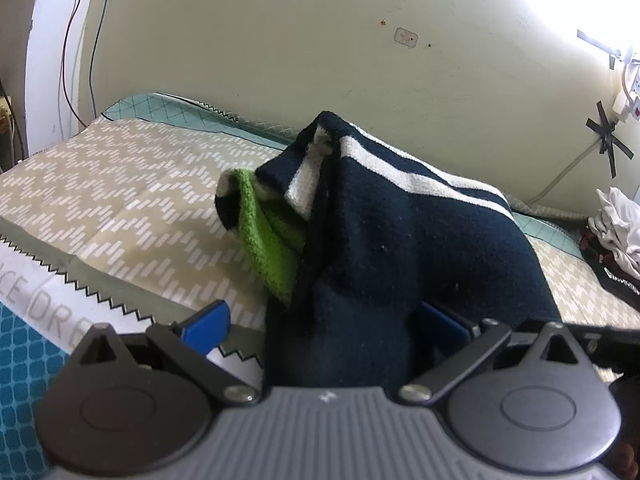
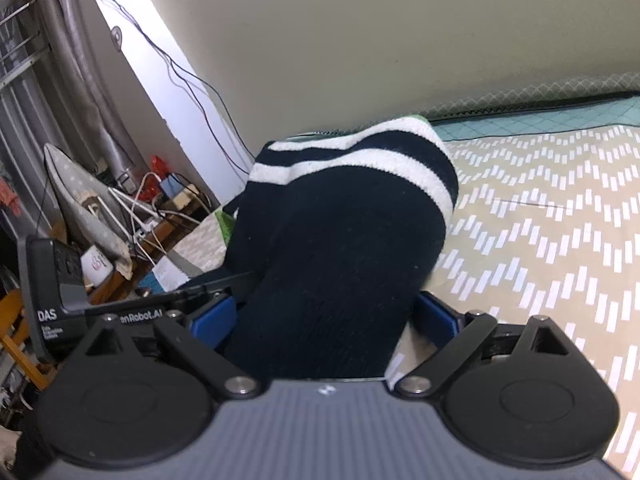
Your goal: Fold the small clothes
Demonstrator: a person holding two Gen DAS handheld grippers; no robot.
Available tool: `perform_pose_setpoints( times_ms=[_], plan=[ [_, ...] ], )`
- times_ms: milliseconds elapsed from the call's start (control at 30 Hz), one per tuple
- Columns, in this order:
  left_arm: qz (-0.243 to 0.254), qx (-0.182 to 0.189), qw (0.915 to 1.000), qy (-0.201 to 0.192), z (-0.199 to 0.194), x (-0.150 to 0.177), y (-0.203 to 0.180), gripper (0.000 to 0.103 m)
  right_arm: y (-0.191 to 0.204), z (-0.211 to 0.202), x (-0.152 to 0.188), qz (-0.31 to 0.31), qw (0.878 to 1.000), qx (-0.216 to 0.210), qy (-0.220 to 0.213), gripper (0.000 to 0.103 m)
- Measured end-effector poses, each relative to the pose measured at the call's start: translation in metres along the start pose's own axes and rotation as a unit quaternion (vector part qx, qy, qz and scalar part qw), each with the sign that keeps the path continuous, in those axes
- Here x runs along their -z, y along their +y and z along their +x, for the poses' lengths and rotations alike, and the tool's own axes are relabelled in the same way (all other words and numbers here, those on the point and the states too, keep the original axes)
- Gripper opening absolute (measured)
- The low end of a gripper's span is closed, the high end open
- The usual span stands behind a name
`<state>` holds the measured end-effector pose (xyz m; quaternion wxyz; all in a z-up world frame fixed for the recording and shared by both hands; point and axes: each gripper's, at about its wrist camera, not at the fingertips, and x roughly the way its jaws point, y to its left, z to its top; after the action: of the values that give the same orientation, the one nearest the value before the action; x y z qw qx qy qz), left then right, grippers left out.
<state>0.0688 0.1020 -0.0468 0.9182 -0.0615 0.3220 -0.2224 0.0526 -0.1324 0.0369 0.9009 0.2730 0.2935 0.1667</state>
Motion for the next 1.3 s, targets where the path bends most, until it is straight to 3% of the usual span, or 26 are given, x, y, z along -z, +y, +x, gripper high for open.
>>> perform_pose_setpoints(
  times_ms=[167,1300],
  plan=[
    [-0.003,-0.005,1.0,0.002,-0.002,0.001,-0.002,0.103,-0.013,-0.005,-0.001,0.029,0.999,-0.032,-0.004,0.089],
    [-0.011,-0.001,0.9999,-0.008,-0.008,0.004,-0.001,0.103,-0.014,-0.01,0.001,0.029,0.999,-0.038,-0.005,0.089]
  ],
)
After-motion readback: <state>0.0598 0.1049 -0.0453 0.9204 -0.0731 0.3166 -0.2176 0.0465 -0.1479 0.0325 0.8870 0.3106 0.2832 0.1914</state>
